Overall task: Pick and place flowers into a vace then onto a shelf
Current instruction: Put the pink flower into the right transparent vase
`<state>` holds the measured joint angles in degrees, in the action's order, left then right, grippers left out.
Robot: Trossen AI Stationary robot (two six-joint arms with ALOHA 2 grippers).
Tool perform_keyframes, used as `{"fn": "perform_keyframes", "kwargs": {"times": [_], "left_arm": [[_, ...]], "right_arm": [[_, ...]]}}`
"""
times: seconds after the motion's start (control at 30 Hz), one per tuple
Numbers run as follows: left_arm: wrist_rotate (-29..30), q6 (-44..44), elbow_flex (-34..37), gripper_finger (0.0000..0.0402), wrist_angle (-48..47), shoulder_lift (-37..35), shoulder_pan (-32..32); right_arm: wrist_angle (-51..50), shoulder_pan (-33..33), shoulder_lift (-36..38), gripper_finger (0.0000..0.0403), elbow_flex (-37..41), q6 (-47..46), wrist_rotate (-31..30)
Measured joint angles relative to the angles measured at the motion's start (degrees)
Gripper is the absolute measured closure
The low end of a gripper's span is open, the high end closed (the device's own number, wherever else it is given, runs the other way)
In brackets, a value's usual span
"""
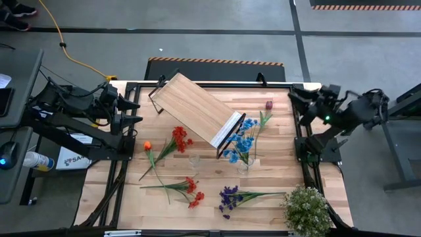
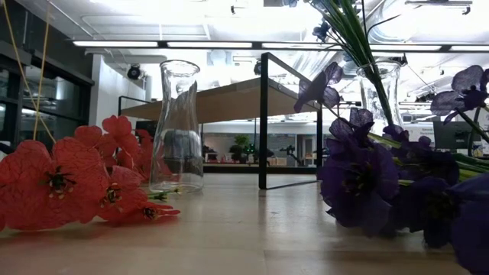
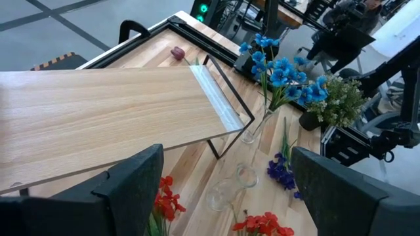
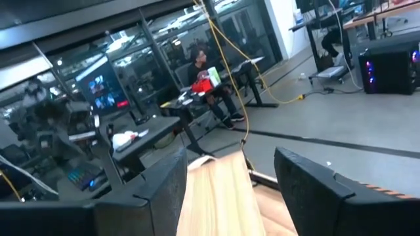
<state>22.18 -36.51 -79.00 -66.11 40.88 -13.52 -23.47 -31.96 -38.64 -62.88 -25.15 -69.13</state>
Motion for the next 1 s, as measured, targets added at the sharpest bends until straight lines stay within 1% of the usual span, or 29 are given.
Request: {"fn": "perform_keyframes", "kwargs": {"times": [0.23,0.37,0.57,0.8,0.93,1.0], "left_arm": [[0.00,0.00,0.00,0.0034,0.02,0.00,0.00],[-0.02,0.00,-0.01,0.0034,0.00,0.00,-0.02],[-0.31,0.00,0.00,0.0034,0.02,0.02,-0.02],[-0.26,0.00,0.00,0.0034,0.02,0.02,-0.01],[-0.17,0.00,0.00,0.0034,0.02,0.02,-0.01],[-0.09,0.00,0.00,0.0034,0.02,0.02,-0.01]], "right_arm": [[-6.81,0.89,-1.49,0.0183,-9.05,2.23,-1.61],[-9.83,0.89,-4.42,0.0184,-15.64,4.82,-4.59],[-18.77,0.89,-10.79,0.0186,-27.93,6.48,-5.96],[-29.82,0.87,-20.39,0.0185,-43.68,7.56,-5.97],[-36.61,0.89,-25.12,0.0187,-52.24,4.28,-5.09],[-40.87,1.47,-27.17,0.0184,-56.15,1.52,-3.08]]}}
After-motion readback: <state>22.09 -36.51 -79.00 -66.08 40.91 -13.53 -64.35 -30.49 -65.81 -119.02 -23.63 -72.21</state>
